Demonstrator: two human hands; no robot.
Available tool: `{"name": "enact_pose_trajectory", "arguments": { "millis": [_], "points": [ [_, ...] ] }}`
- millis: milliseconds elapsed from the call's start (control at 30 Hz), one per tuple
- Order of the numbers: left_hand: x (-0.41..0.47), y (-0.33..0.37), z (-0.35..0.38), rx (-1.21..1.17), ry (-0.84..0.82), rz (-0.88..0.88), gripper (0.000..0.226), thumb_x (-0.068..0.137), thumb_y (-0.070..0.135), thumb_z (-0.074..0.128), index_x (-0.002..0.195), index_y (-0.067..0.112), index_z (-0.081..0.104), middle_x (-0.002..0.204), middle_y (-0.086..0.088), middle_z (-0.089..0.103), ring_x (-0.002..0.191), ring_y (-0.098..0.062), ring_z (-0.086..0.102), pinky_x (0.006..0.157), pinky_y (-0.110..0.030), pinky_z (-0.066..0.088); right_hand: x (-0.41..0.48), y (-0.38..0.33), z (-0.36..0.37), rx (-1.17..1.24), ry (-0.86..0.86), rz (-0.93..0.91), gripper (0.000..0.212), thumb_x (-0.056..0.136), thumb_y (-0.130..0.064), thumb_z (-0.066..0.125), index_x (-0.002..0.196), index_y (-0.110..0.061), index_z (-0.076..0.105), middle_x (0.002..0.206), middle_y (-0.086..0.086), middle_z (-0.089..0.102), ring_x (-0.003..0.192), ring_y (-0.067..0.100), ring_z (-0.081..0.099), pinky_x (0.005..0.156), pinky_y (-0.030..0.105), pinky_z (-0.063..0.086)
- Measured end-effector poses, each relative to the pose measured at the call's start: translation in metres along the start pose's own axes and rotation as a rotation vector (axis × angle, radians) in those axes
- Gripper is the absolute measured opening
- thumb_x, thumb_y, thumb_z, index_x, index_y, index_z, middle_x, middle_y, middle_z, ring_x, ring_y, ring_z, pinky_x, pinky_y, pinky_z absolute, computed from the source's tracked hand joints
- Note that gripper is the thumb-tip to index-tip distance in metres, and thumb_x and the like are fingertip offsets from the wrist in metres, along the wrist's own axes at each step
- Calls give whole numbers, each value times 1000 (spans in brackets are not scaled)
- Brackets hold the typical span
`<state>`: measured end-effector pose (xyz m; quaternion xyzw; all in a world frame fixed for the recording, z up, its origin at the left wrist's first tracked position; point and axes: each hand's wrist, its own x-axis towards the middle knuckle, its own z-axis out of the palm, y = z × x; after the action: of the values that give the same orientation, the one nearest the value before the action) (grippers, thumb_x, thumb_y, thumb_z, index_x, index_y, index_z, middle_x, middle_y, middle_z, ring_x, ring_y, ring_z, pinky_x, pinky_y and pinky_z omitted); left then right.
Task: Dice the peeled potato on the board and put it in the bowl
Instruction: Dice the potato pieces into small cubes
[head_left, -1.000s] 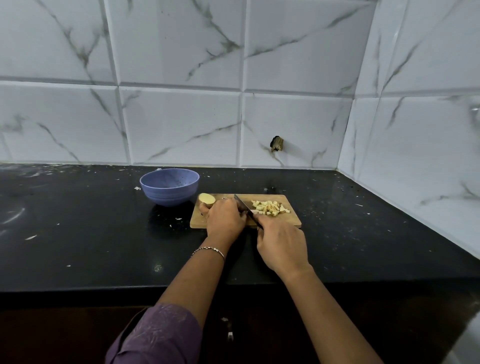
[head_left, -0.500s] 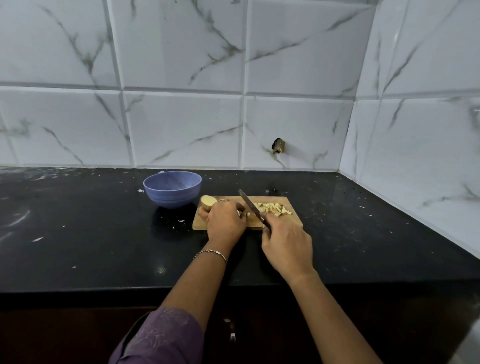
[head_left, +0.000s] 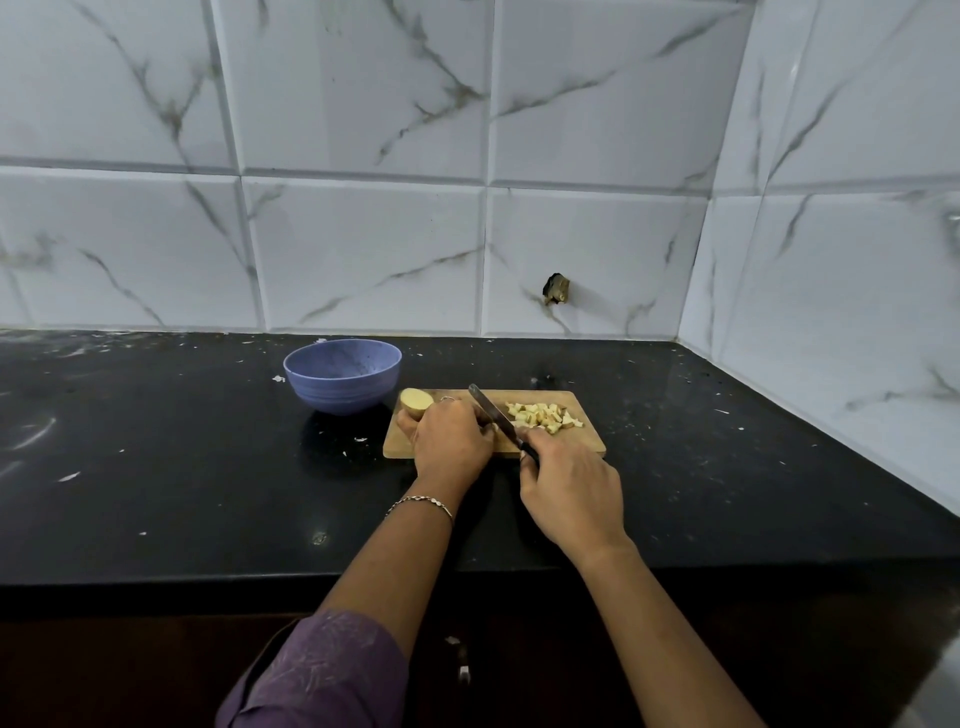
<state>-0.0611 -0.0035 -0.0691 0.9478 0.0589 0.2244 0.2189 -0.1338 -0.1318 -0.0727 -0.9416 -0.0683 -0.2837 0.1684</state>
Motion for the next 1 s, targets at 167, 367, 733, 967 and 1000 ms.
{"name": "enact_pose_trajectory", "arguments": {
  "millis": [167, 367, 733, 967, 1000],
  "points": [
    [2, -2, 4, -13, 4, 10, 16, 90, 36, 64, 98, 28, 75, 99, 5, 69, 106, -16, 60, 105, -46, 30, 1, 0, 0, 4, -19, -12, 30, 99, -30, 52, 128, -34, 59, 100, -8, 68, 90, 11, 63, 67, 24, 41],
    [3, -4, 5, -55, -4, 24, 13, 88, 33, 64, 91, 27, 75, 94, 3, 71, 101, -19, 63, 105, -49, 34, 1, -2, 3, -27, -23, -42, 26, 97, -26, 53, 121, -33, 62, 95, -8, 69, 84, 13, 66, 67, 29, 51],
    [1, -5, 6, -50, 44, 30, 20, 95, 30, 57, 105, 31, 74, 112, 6, 64, 112, -17, 56, 102, -45, 23, 3, 2, 4, -35, 46, 44, 38, 99, -26, 52, 135, -37, 54, 91, -9, 66, 84, 13, 63, 66, 29, 48],
    [-11, -4, -11, -121, 93, -77, 24, 94, 19, 57, 114, 30, 64, 121, 5, 60, 118, -18, 50, 103, -47, 27, -4, -2, -4, 20, 28, -26, 34, 98, -30, 53, 131, -36, 58, 94, -10, 67, 86, 10, 63, 69, 27, 48],
    [-13, -5, -12, -118, 94, -91, 26, 94, 17, 57, 117, 29, 62, 122, 4, 60, 119, -19, 49, 103, -47, 27, -4, -2, -4, 20, 16, -29, 32, 97, -30, 53, 129, -36, 59, 96, -10, 68, 87, 10, 64, 70, 27, 49]
  ]
}}
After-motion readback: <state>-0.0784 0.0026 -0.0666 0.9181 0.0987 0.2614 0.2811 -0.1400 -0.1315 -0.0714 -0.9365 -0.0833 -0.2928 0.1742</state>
